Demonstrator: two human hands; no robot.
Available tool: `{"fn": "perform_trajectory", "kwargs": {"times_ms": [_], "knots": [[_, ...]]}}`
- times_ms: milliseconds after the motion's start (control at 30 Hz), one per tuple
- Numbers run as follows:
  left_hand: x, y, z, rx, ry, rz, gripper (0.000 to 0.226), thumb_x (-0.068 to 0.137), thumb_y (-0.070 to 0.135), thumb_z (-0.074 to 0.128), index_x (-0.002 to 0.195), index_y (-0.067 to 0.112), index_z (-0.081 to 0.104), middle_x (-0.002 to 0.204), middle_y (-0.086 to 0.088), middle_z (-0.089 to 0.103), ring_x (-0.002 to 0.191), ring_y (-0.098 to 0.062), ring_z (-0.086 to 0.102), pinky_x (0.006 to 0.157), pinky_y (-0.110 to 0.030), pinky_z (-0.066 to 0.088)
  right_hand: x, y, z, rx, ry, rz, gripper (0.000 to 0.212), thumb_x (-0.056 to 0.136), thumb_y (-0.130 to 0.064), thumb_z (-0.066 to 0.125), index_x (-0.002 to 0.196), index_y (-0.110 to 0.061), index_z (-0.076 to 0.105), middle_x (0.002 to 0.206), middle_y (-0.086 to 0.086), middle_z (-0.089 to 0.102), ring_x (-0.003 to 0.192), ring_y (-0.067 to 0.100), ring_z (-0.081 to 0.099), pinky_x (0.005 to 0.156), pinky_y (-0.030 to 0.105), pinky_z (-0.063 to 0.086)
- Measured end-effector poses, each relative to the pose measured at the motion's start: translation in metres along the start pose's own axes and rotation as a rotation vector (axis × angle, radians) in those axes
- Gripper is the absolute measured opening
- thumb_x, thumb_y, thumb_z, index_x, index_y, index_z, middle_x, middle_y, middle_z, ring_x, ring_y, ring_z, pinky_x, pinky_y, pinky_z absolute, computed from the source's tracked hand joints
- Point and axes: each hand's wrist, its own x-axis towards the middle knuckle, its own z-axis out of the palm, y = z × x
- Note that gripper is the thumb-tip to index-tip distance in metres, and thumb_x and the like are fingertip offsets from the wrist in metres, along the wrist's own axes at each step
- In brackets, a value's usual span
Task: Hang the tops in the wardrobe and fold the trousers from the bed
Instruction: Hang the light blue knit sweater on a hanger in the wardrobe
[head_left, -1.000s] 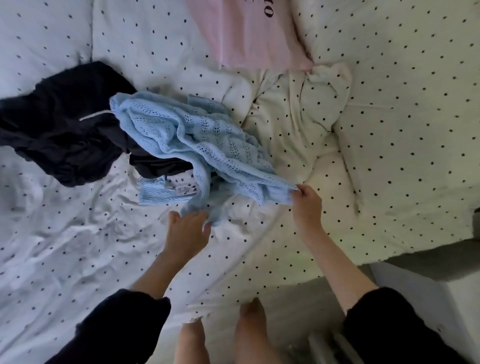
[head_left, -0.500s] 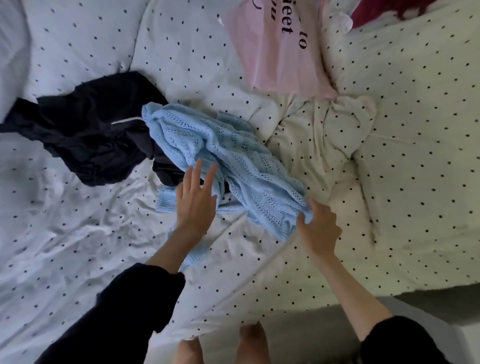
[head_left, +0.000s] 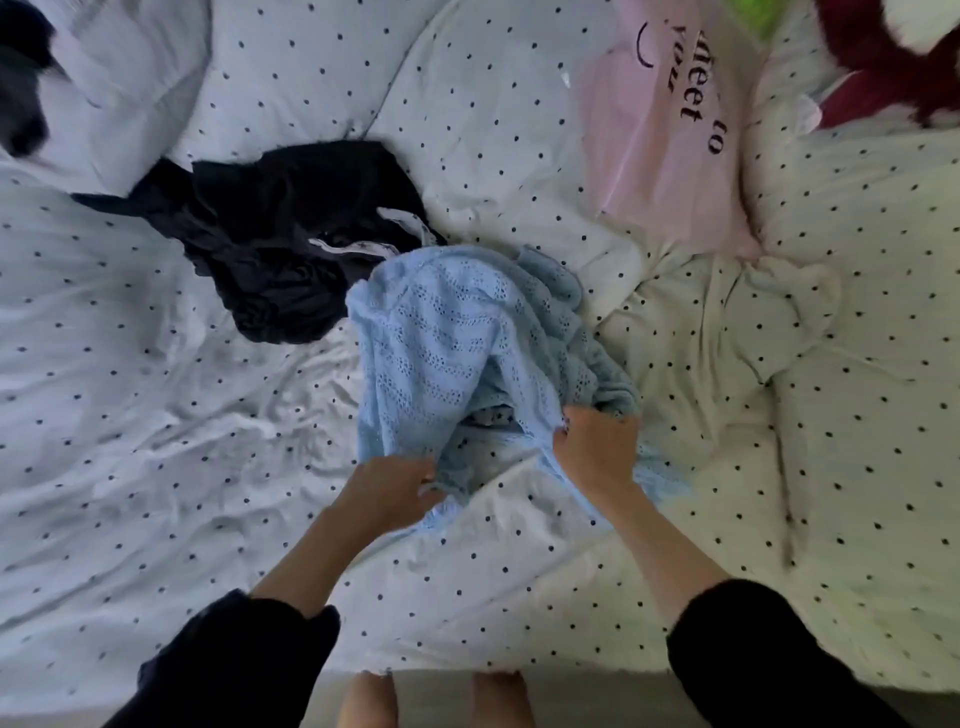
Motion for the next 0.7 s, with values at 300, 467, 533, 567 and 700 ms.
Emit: {"fn": "perform_trajectory", "kwargs": {"times_ms": [300,467,533,567,700], "knots": [[-0.012,-0.015,-0.023,-0.366,0.093,-0.106,0.026,0.098,0.022,0.043,0.118,0.017,0.058,0.123,-0.004,0.06,0.106,-0.021,0.058,0.09,-0.034,0.048,-0.024,-0.018,-0.031,0.015,0.015,-0.152,0.051,0.098,-0.043,0.035,0.056,-0.017,0.047,0.052,0.0,0.049,0.055,0.021,0.048,0.085,0.035,0.04],[0.045,-0.044,-0.042,-0.379,0.564,-0.158,0.05,0.092,-0.005,0.039,0.138,0.014,0.041,0.139,-0.01,0.044,0.123,-0.027,0.045,0.094,-0.04,0.043,0.071,-0.057,-0.041,0.019,0.21,-0.192,0.034,0.099,-0.028,0.04,0.126,-0.012,0.054,0.124,0.011,0.058,0.115,0.029,0.051,0.093,0.043,0.035],[0.073,-0.059,-0.047,-0.324,0.626,-0.102,0.061,0.087,-0.012,0.038,0.143,0.012,0.033,0.146,-0.01,0.036,0.133,-0.027,0.034,0.104,-0.042,0.037,0.108,-0.065,-0.037,-0.026,0.122,-0.13,0.042,0.099,-0.03,0.036,0.138,-0.013,0.039,0.141,0.01,0.043,0.128,0.029,0.039,0.1,0.047,0.03],[0.089,-0.067,-0.048,-0.3,0.634,-0.091,0.065,0.086,-0.013,0.037,0.145,0.012,0.028,0.15,-0.009,0.031,0.138,-0.026,0.027,0.109,-0.042,0.032,0.126,-0.067,-0.032,-0.043,0.097,-0.107,0.045,0.1,-0.03,0.035,0.141,-0.012,0.033,0.144,0.01,0.038,0.13,0.03,0.036,0.102,0.049,0.027],[0.134,-0.085,-0.058,-0.295,0.566,-0.089,0.063,0.092,-0.004,0.036,0.149,0.016,0.018,0.154,-0.006,0.023,0.143,-0.024,0.016,0.115,-0.042,0.019,0.161,-0.067,-0.017,0.028,0.052,0.021,0.047,0.099,-0.034,0.035,0.138,-0.008,0.032,0.14,0.014,0.041,0.125,0.034,0.042,0.104,0.051,0.029]]}}
